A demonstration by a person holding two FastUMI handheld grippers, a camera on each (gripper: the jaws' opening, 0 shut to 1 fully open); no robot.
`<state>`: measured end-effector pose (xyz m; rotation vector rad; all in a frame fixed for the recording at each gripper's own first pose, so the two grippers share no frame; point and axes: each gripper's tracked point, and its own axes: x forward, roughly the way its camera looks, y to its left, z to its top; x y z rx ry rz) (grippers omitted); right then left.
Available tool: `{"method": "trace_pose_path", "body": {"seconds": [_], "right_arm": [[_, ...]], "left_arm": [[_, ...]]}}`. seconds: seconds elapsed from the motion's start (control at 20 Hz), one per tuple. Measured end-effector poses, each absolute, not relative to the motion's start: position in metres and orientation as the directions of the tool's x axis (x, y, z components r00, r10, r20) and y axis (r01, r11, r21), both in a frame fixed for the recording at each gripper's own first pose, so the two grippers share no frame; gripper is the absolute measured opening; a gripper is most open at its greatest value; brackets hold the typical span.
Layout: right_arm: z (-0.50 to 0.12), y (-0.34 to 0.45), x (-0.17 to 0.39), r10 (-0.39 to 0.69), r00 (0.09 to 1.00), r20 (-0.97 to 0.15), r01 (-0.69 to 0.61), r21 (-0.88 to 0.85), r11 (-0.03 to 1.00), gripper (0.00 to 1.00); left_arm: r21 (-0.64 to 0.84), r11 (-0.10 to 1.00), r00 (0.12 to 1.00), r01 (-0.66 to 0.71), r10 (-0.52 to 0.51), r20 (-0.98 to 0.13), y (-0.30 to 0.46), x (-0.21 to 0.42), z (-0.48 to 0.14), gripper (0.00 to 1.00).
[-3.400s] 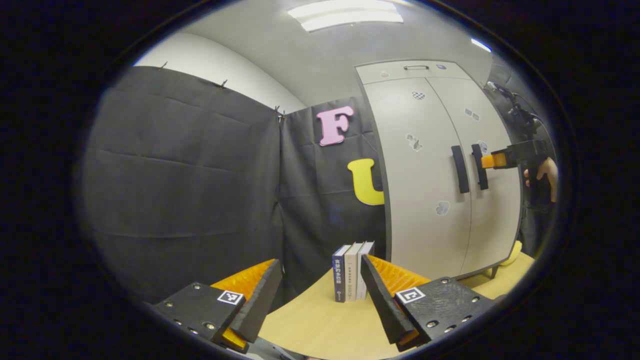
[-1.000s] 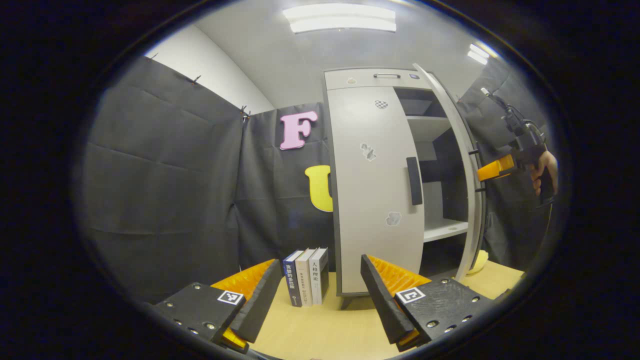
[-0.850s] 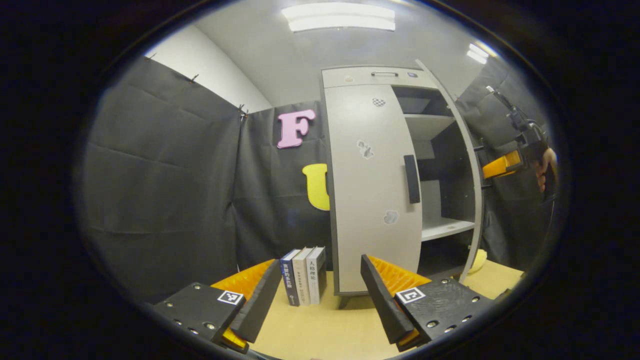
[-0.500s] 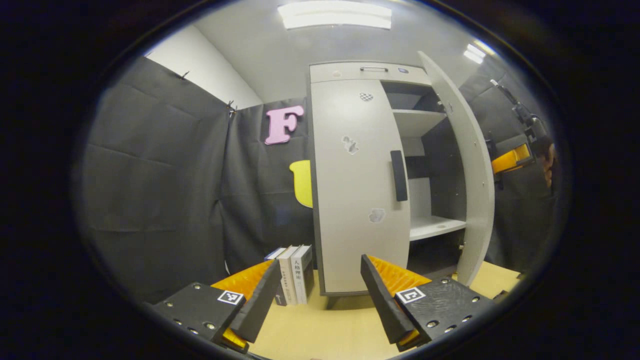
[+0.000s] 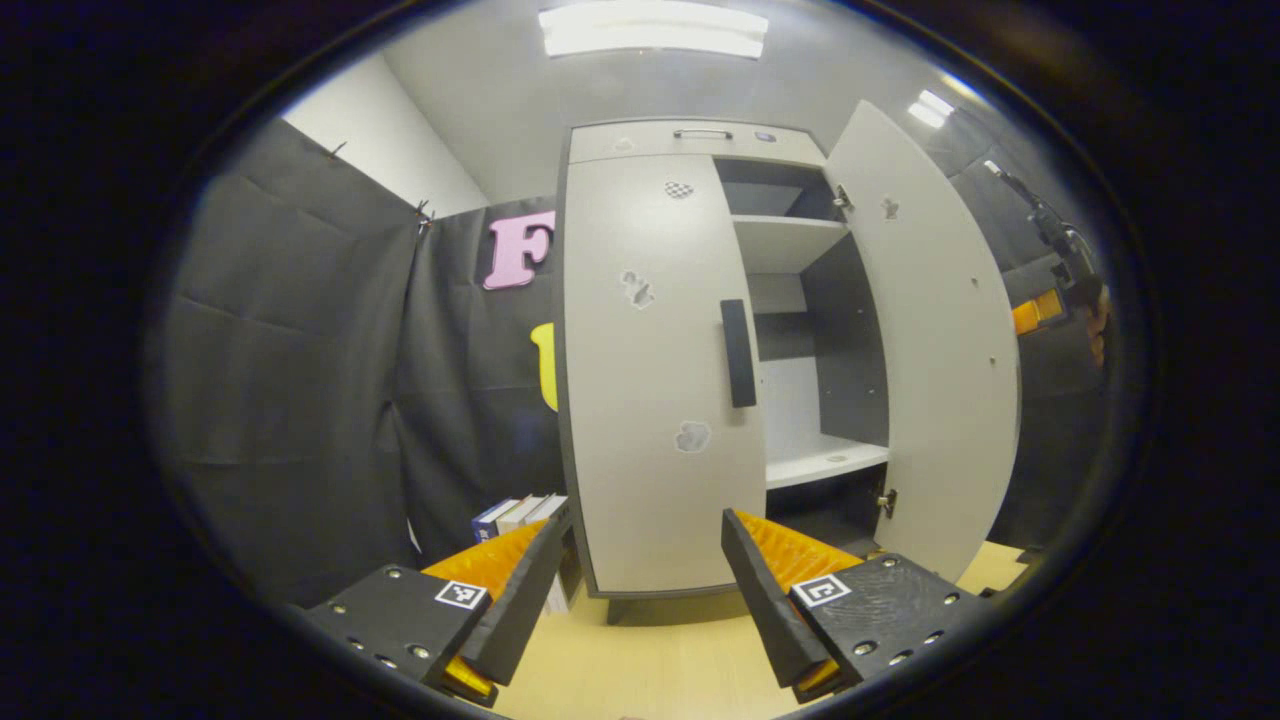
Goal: Open the right door of the double-door shoe cabinet with the right hand, and open the left door with the left hand.
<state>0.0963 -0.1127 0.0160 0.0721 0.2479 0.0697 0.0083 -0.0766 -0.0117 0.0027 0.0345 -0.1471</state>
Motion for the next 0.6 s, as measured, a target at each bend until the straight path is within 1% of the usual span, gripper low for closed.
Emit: {"method": "trace_pose_path", "body": {"seconds": [0.15,0.2,0.25,0.3,0.35,0.4,0.5,0.55,0.6], "right_arm": [[0.019,-0.112,0.093,0.128,0.963,-0.238,-0.102,0.117,0.988,0.02],[0.017,-0.115,0.094,0.12,0.966,-0.228,-0.102,0.091,0.991,0.02],[0.017,-0.116,0.095,0.115,0.968,-0.225,-0.102,0.07,0.992,0.0],[0.018,-0.116,0.092,0.113,0.968,-0.223,-0.101,0.062,0.993,0.0],[0.018,-0.116,0.09,0.111,0.969,-0.222,-0.1,0.064,0.993,0.06],[0.019,-0.117,0.088,0.117,0.968,-0.222,-0.103,0.072,0.992,0.02],[0.018,-0.118,0.082,0.121,0.967,-0.225,-0.103,0.093,0.99,0.02],[0.017,-0.119,0.075,0.122,0.966,-0.229,-0.103,0.095,0.99,0.07],[0.016,-0.124,0.068,0.11,0.968,-0.228,-0.091,0.089,0.992,0.04]], "left_arm": [[0.012,0.986,0.986,0.164,-0.163,-0.032,-0.085,0.002,-0.01,0.94],[0.014,0.986,0.986,0.163,-0.163,-0.036,-0.087,0.001,-0.01,0.94],[0.011,0.987,0.986,0.163,-0.163,-0.039,-0.089,-0.001,-0.011,0.94],[0.008,0.986,0.986,0.164,-0.163,-0.042,-0.09,-0.003,-0.011,0.94],[0.007,0.986,0.986,0.165,-0.164,-0.043,-0.091,-0.005,-0.01,0.94],[0.009,0.986,0.986,0.164,-0.164,-0.04,-0.092,-0.005,-0.008,0.94],[0.013,0.986,0.985,0.167,-0.167,-0.034,-0.095,-0.005,-0.004,0.94],[0.009,0.985,0.984,0.174,-0.173,-0.031,-0.098,-0.004,-0.002,0.94],[0.0,0.983,0.983,0.183,-0.183,-0.028,-0.103,-0.002,0.001,0.94]]}}
